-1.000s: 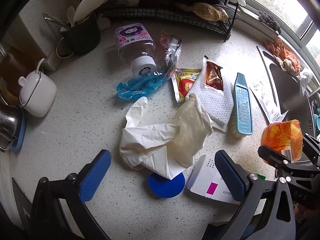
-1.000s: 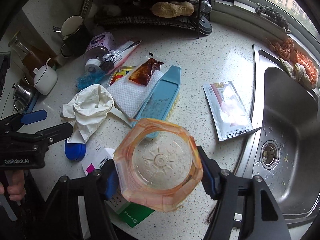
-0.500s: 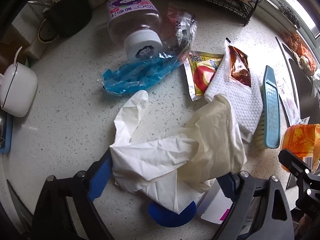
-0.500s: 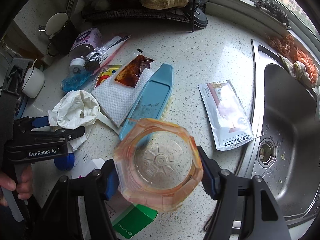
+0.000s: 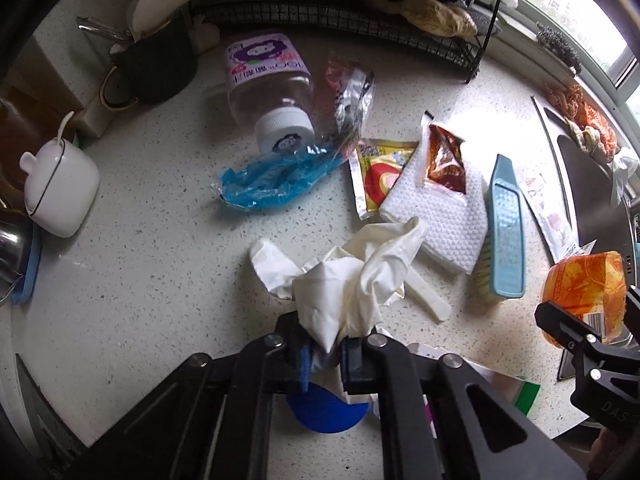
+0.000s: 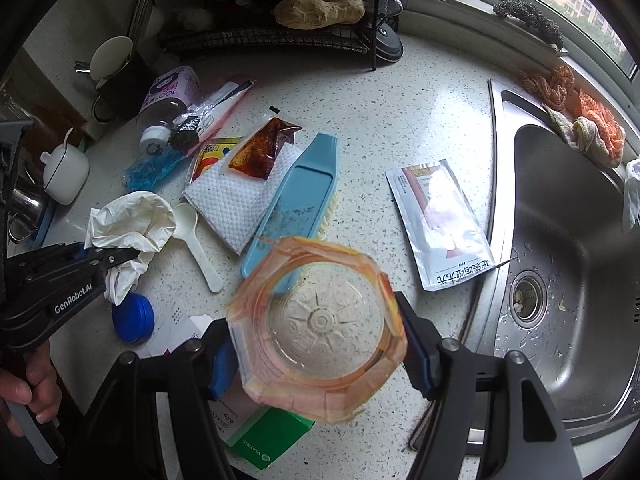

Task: Collect trash
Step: 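Close the left gripper on the crumpled white gloves and lift them, then carry the gloves and orange cup down toward the red bucket with both grippers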

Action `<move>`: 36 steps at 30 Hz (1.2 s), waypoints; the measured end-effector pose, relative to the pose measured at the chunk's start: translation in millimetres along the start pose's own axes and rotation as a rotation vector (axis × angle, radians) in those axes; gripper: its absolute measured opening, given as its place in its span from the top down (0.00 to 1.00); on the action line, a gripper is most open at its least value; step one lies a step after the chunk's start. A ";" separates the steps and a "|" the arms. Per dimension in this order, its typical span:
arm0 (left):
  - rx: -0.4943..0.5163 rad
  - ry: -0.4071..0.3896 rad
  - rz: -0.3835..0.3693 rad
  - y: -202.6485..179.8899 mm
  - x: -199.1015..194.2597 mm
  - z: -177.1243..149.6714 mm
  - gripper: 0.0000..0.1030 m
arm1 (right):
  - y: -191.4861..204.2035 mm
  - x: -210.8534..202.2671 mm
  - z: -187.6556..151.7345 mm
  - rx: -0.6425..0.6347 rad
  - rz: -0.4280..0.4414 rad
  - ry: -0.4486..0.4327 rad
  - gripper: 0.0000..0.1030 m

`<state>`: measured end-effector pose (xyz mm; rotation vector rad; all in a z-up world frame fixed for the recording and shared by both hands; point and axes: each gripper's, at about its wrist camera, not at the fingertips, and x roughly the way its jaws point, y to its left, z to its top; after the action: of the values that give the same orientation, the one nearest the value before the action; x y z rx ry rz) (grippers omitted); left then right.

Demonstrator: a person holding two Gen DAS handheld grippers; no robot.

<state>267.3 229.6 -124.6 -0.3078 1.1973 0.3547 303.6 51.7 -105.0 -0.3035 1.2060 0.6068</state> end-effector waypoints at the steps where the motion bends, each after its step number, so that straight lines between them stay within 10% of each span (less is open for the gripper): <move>1: 0.009 -0.023 -0.004 -2.7 -9.2 -1.2 0.91 | -1.5 -4.4 -1.3 0.002 0.009 -0.008 0.37; 13: 0.112 -0.157 -0.071 -67.5 -86.4 -42.6 0.91 | -25.7 -74.8 -43.0 0.060 0.021 -0.178 0.37; 36: 0.417 -0.220 -0.167 -240.9 -179.7 -248.9 0.91 | -102.8 -198.5 -277.6 0.225 -0.026 -0.316 0.37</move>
<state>101.2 -110.1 -28.2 -0.0043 0.9923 -0.0119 103.2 -231.8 -24.3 -0.0305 0.9529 0.4705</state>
